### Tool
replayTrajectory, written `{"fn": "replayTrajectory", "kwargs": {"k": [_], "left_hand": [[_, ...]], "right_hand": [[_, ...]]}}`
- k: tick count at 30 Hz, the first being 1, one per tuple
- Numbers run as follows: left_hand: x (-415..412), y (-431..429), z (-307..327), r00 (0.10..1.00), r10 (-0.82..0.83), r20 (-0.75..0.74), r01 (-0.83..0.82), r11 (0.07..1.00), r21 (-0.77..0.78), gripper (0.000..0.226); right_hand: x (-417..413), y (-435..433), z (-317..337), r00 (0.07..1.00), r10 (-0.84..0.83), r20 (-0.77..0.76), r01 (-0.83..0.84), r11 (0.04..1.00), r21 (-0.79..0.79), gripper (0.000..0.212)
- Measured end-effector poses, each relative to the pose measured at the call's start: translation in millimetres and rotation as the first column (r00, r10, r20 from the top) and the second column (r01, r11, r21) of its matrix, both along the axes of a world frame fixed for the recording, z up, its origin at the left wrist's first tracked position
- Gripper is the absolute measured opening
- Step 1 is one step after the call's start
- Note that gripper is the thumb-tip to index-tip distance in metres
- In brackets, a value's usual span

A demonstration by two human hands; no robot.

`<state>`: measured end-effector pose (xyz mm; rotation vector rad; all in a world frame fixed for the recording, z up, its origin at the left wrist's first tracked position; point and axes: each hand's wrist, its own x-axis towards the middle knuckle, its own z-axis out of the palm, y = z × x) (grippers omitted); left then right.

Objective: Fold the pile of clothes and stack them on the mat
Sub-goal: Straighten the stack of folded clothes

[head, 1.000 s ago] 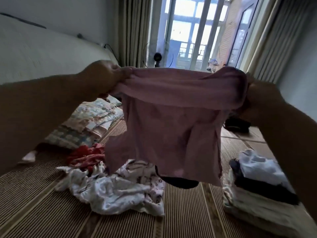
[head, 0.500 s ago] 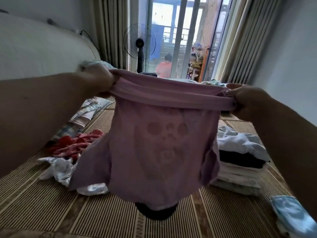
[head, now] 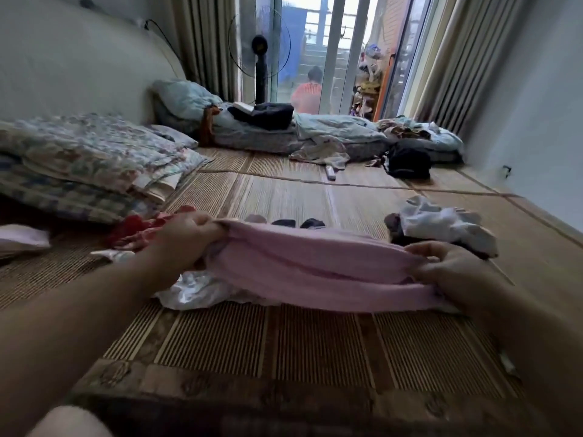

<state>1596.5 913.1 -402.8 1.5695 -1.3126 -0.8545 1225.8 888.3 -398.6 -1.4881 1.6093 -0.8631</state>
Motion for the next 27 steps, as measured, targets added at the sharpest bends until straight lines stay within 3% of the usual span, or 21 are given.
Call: {"fn": "replayTrajectory", "kwargs": {"k": [4,8,11,14,16,17,20,23,27], "left_hand": [[-19.2,45.5,-80.9,0.999,-0.032,0.023,0.027,0.981,0.190,0.017],[-5.7,65.9,-135.3,0.881,-0.315,0.352,0.156,0.898,0.412,0.028],[2.1,68.5,-140.9,0.792,-0.498,0.352,0.247,0.790,0.561,0.025],[0.5,62.0,-127.4,0.823,-0.533,0.194,0.308,0.707,0.636,0.029],[-2.4,48.1,-120.6,0.907,-0.422,-0.001,0.320,0.686,0.653,0.026],[-3.1,37.5,-120.7,0.939,-0.343,-0.026,0.280,0.718,0.638,0.028],[-6.0,0.1,-126.7,0.991,-0.091,0.102,0.024,0.848,0.530,0.036],[-12.4,-33.3,-138.8,0.976,0.167,0.144,-0.214,0.874,0.437,0.044],[-1.9,-70.5,-166.0,0.862,0.501,-0.080,-0.416,0.787,0.455,0.091]], "right_hand": [[-5.6,37.9,-76.7,0.990,0.061,-0.126,-0.037,0.981,0.190,0.034],[-13.5,63.2,-118.2,0.932,0.175,-0.318,-0.062,0.940,0.335,0.027],[-18.3,65.8,-118.5,0.874,0.294,-0.388,-0.099,0.887,0.450,0.021],[-20.1,53.2,-113.5,0.911,0.278,-0.306,-0.115,0.881,0.459,0.017],[-21.5,34.4,-115.8,0.928,0.172,-0.330,-0.050,0.936,0.350,0.021],[-21.4,23.6,-117.1,0.932,0.102,-0.347,0.001,0.958,0.285,0.025],[-20.0,-11.2,-129.9,0.970,-0.092,-0.226,0.140,0.969,0.205,0.039],[-13.6,-44.1,-145.1,0.968,-0.239,-0.080,0.252,0.932,0.260,0.034],[-13.0,-82.6,-169.6,0.905,-0.398,-0.149,0.425,0.854,0.300,0.053]]}}
